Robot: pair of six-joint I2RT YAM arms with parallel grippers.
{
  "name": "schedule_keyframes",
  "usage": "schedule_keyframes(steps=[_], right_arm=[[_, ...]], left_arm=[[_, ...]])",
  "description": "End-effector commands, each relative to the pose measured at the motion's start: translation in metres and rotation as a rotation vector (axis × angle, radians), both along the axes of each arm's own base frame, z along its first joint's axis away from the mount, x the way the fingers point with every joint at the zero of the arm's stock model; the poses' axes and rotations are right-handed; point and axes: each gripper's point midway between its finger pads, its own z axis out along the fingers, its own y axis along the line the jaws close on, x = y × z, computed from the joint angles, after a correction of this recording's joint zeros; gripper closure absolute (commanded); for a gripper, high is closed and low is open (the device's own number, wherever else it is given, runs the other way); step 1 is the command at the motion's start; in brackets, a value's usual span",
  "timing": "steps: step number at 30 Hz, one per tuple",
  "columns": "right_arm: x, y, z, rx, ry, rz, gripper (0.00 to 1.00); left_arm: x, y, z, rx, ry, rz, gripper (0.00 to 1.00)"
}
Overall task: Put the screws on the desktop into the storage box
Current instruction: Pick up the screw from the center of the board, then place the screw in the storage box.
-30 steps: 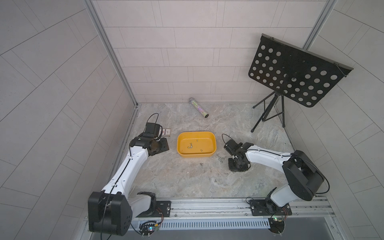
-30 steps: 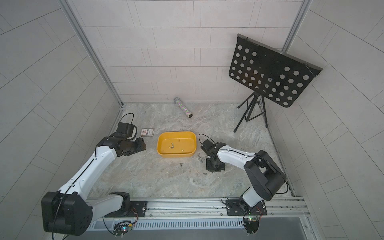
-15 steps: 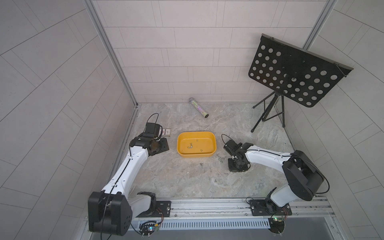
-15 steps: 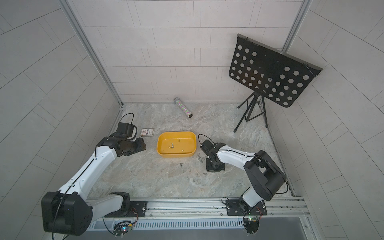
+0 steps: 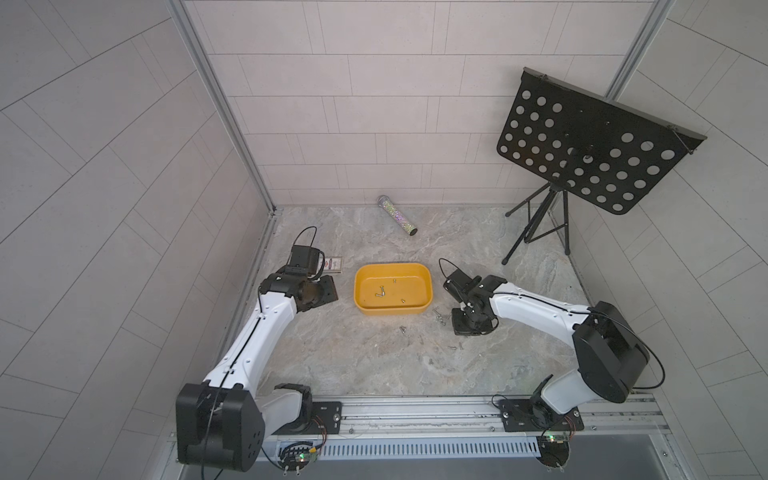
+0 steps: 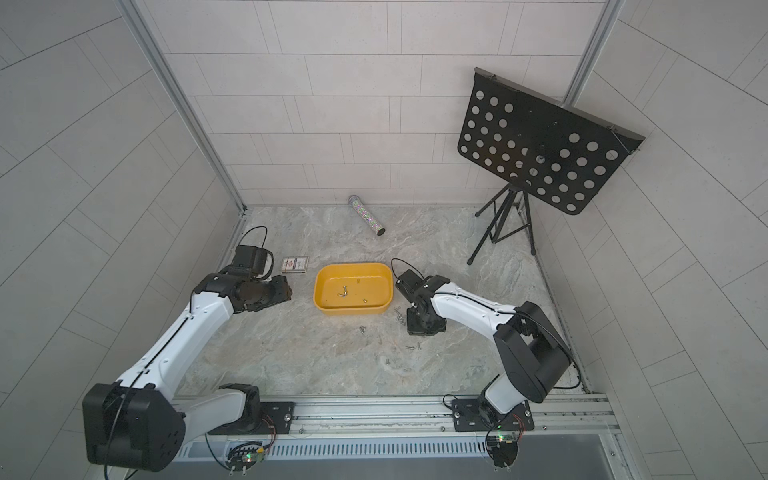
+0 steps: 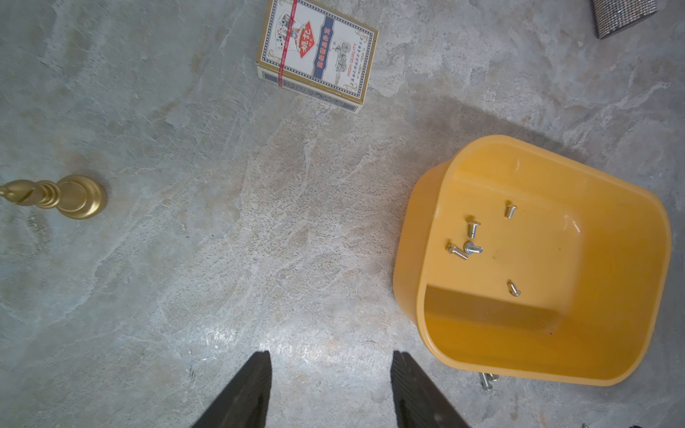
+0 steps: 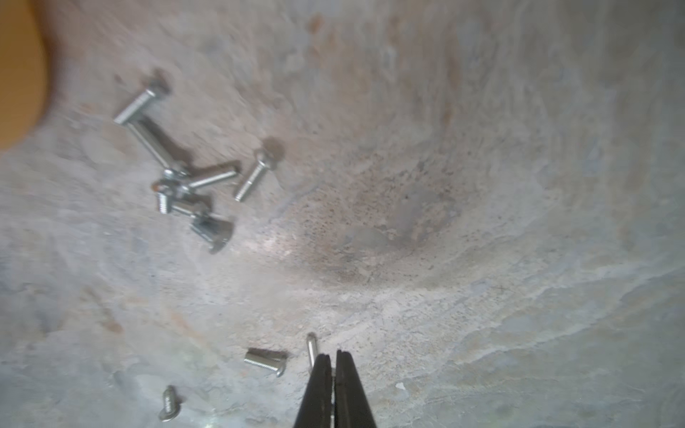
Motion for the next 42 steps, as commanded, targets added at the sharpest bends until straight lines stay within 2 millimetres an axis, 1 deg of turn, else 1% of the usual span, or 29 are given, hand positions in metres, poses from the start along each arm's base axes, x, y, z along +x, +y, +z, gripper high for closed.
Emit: schedule_keyframes(steps=[1,3,7,9,11,15,18,21,25,28,31,34,36,38,40,42], right_arm=[[0.006,0.001,0.027,-0.011,-0.036,0.03,0.98],[0.017,0.009,0.04,0.007,-0.062,0.038,0.98],[0.045,0.035,0.065,0.045,-0.109,0.065,0.98],[0.058,0.05,0.074,0.068,-0.128,0.074,0.98],[0.07,0.067,0.08,0.1,-0.138,0.079,0.98],[0.093,0.1,0.075,0.125,-0.132,0.103,0.98],[0.108,0.12,0.063,0.128,-0.116,0.115,0.98],[0.118,0.136,0.048,0.126,-0.09,0.126,0.98],[0.128,0.15,0.03,0.111,-0.065,0.135,0.98],[0.131,0.157,0.018,0.099,-0.049,0.141,0.96],[0.134,0.159,0.009,0.076,-0.039,0.144,0.9],[0.134,0.161,0.005,0.072,-0.033,0.148,0.84],[0.134,0.162,0.008,0.075,-0.042,0.152,0.8],[0.135,0.162,0.017,0.077,-0.065,0.157,0.77],[0.135,0.162,0.031,0.082,-0.096,0.165,0.75],[0.135,0.16,0.049,0.091,-0.133,0.173,0.74]], left_arm=[[-0.004,0.003,-0.004,0.01,0.011,-0.004,0.41],[-0.003,0.002,-0.003,0.01,0.008,-0.005,0.41],[-0.003,0.003,-0.002,0.006,0.006,-0.002,0.41],[-0.003,0.003,-0.002,0.004,0.003,-0.002,0.41],[-0.003,0.004,-0.002,0.003,0.003,0.0,0.41],[-0.002,0.003,-0.001,-0.004,-0.001,0.002,0.41],[-0.002,0.003,-0.001,-0.014,-0.001,0.001,0.41],[-0.002,0.003,-0.001,-0.018,-0.003,0.003,0.41],[-0.002,0.003,-0.001,-0.026,-0.003,0.004,0.41],[-0.001,0.003,-0.001,-0.032,-0.005,0.004,0.41],[-0.001,0.002,-0.001,-0.035,-0.004,0.003,0.41],[-0.001,0.003,-0.001,-0.037,-0.004,0.004,0.41],[-0.001,0.002,-0.001,-0.038,-0.003,0.003,0.41],[-0.001,0.002,-0.001,-0.039,-0.004,0.003,0.41],[-0.001,0.002,-0.001,-0.038,-0.004,0.003,0.41],[-0.001,0.003,-0.001,-0.037,-0.003,0.005,0.41]])
